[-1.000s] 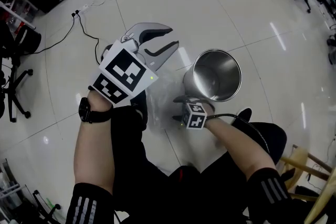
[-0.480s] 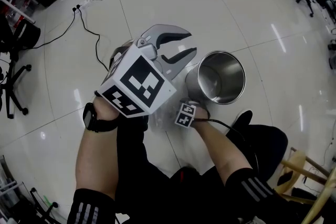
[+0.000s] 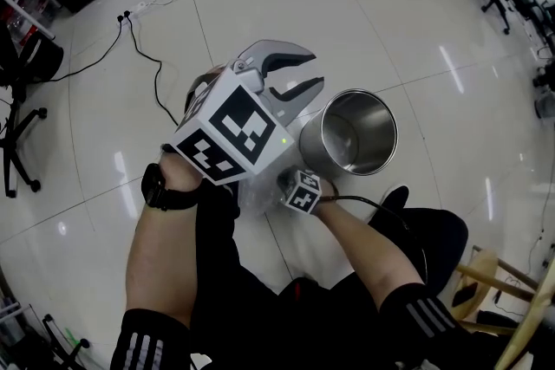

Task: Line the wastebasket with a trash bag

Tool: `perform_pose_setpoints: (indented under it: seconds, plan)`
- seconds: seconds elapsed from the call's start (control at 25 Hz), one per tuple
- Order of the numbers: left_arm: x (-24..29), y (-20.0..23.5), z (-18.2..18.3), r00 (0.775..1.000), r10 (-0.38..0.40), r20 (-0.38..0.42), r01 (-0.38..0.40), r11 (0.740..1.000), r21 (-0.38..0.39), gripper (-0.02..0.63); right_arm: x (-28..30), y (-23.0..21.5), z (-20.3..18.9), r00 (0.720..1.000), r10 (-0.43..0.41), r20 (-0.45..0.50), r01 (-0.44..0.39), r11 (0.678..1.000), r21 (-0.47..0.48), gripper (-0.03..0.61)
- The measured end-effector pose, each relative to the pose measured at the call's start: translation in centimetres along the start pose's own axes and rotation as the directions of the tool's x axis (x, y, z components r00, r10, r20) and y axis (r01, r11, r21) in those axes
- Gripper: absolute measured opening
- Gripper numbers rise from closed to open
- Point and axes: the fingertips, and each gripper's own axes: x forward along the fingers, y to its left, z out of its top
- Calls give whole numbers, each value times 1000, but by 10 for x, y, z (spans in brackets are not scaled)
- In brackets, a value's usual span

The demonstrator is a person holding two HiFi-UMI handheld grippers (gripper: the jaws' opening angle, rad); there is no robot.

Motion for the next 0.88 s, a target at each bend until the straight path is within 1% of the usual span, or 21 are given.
perform_pose_setpoints:
  seconds: [0.12, 0.24, 0.36, 0.48, 0.56, 0.64, 0.76, 0.88]
  plan:
    - [0, 3, 1, 1000, 7, 12, -6, 1000, -13, 109, -34, -5, 44, 996, -23, 85, 27, 998, -52, 6]
    - [0, 7, 0, 1000, 13, 17, -13, 1000, -22, 109, -72, -21, 83, 985, -67, 156, 84, 991, -103, 6]
    - [0, 11, -1, 999, 27, 17, -27, 999, -29, 109, -118, -45, 111, 968, -123, 218, 154, 979, -131, 6]
    - [0, 15, -2, 999, 43, 16, -42, 998, -38, 109, -171, -73, 128, 942, -196, 273, 241, 960, -141, 6]
    - [0, 19, -4, 998, 54, 10, -54, 998, -44, 109, -207, -94, 132, 921, -249, 300, 299, 945, -132, 6]
    - [1, 24, -7, 998, 63, 4, -63, 997, -52, 109, -241, -116, 129, 899, -303, 316, 352, 930, -110, 6]
    - [3, 26, -13, 997, 71, -7, -71, 996, -62, 116, -284, -146, 108, 868, -382, 318, 419, 906, -58, 6]
    - [10, 24, -21, 997, 64, -31, -66, 996, -61, 127, -316, -172, 78, 840, -441, 316, 458, 889, 22, 6]
